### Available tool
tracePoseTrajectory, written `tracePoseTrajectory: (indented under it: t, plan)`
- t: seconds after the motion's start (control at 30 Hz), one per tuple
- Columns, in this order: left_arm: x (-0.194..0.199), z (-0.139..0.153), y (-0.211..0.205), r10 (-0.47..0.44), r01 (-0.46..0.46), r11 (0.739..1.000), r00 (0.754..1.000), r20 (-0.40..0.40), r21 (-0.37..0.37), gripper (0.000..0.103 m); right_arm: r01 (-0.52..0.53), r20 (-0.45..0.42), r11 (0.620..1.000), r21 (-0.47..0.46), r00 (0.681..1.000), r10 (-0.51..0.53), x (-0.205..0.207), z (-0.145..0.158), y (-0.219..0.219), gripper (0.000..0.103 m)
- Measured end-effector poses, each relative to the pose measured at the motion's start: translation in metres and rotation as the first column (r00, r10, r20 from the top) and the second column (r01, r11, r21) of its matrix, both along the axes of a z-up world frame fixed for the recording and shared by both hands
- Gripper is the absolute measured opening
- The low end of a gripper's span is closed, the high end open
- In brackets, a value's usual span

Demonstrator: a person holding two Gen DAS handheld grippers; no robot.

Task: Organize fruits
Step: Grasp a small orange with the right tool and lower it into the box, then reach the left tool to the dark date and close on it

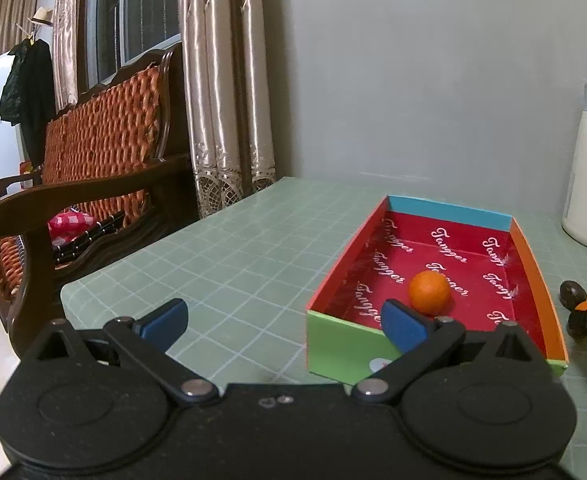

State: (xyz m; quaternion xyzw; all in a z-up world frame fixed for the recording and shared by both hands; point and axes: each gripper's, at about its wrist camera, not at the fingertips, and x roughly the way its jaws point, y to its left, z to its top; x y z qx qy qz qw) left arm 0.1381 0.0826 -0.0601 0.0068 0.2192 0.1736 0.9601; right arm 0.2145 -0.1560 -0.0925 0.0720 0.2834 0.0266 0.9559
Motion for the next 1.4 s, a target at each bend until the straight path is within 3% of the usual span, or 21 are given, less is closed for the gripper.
tracePoseTrajectory:
  t: [0.2,0.43,0.63,0.73,1.07,1.2,1.3,1.4]
  plan:
    - [-0.001,0.000,0.012,0.050,-0.050,0.998,0.999,-0.003,-0.029,0.097,-0.058,0.185,0.998,0.014,0.981,0.055,-0.024,0.020,0.004,0.037]
    - [-0.001,-0.002,0.035,0.131,-0.134,0.988,0.991,-0.035,-0.082,0.097,-0.254,0.318,0.965,-0.069,0.911,0.263,-0.054,0.035,0.035,0.037]
    - [-0.004,-0.002,0.039,0.148,-0.151,0.984,0.988,-0.039,-0.089,0.097,-0.367,0.314,0.921,-0.134,0.866,0.390,-0.068,0.033,0.061,0.037]
    - [-0.005,-0.003,0.039,0.152,-0.155,0.984,0.988,-0.040,-0.087,0.097,-0.400,0.287,0.905,-0.146,0.858,0.426,-0.069,0.029,0.072,0.037]
    - [-0.005,-0.003,0.041,0.158,-0.162,0.983,0.986,-0.046,-0.086,0.097,-0.402,0.247,0.905,-0.139,0.871,0.425,-0.064,0.024,0.085,0.037]
    - [-0.005,-0.003,0.041,0.155,-0.159,0.983,0.987,-0.047,-0.088,0.097,-0.381,0.264,0.920,-0.094,0.881,0.392,-0.064,0.028,0.074,0.056]
    - [-0.005,-0.003,0.040,0.154,-0.157,0.984,0.987,-0.045,-0.087,0.097,-0.359,0.286,0.930,-0.081,0.885,0.367,-0.065,0.034,0.066,0.061]
    - [-0.005,-0.003,0.040,0.154,-0.157,0.984,0.987,-0.045,-0.087,0.097,-0.322,0.312,0.944,-0.073,0.892,0.328,-0.069,0.039,0.055,0.088]
